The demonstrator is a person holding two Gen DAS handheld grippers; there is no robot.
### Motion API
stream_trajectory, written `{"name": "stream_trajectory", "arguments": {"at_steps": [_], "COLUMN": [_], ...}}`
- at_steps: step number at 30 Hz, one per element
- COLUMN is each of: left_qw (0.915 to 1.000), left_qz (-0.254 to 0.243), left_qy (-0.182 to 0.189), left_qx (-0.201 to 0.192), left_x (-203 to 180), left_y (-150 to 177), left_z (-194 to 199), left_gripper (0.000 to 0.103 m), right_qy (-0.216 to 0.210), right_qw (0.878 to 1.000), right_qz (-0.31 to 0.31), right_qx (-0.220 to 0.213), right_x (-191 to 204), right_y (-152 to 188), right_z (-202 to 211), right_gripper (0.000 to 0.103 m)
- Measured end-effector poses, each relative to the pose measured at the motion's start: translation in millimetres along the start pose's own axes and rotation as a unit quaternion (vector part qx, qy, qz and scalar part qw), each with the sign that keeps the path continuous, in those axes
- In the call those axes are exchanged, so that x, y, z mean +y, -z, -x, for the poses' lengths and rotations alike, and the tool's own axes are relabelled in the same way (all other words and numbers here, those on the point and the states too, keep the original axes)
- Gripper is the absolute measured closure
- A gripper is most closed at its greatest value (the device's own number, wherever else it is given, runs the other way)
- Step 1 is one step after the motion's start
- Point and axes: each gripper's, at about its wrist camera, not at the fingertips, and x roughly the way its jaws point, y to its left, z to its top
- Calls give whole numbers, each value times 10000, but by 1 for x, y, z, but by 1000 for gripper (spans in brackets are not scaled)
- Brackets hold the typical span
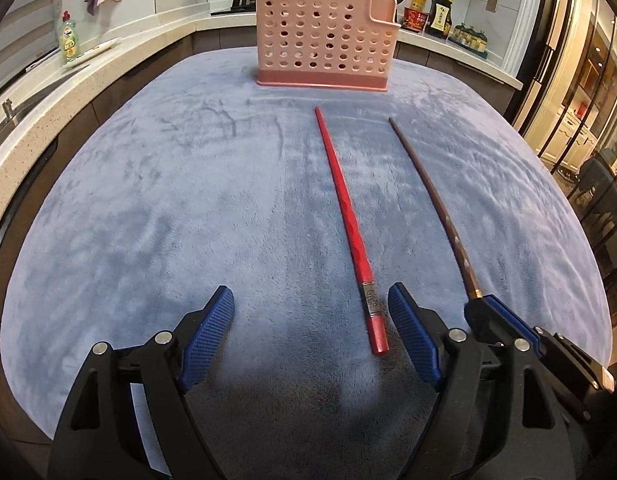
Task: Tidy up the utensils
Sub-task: 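Move back to the row and grasp the brown chopstick with the right tool, then grasp the last red chopstick with the left tool while the right tool holds the brown one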
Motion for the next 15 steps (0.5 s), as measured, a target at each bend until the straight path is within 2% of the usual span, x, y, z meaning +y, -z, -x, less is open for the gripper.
{"name": "stream_trajectory", "arguments": {"at_steps": [5,8,11,15], "left_qw": [9999,9997,9998,10000], "left_qz": [-19,-103,-96,-2], "left_qy": [-127,-207,-175,-25], "left_qx": [-11,-29,-20,37], "left_x": [1,0,4,12], "left_y": [1,2,2,0], "left_z": [-6,-6,-4,-1], "left_gripper": [33,43,58,91], "right_qy": [0,6,12,4], "right_qw": [10000,10000,10000,10000], "right_qz": [-8,2,3,-3], "right_qx": [-7,-5,-3,0], "right_x": [0,0,0,0], "right_y": [1,1,1,1], "right_z": [1,0,1,2], "right_gripper": [96,96,96,96]}}
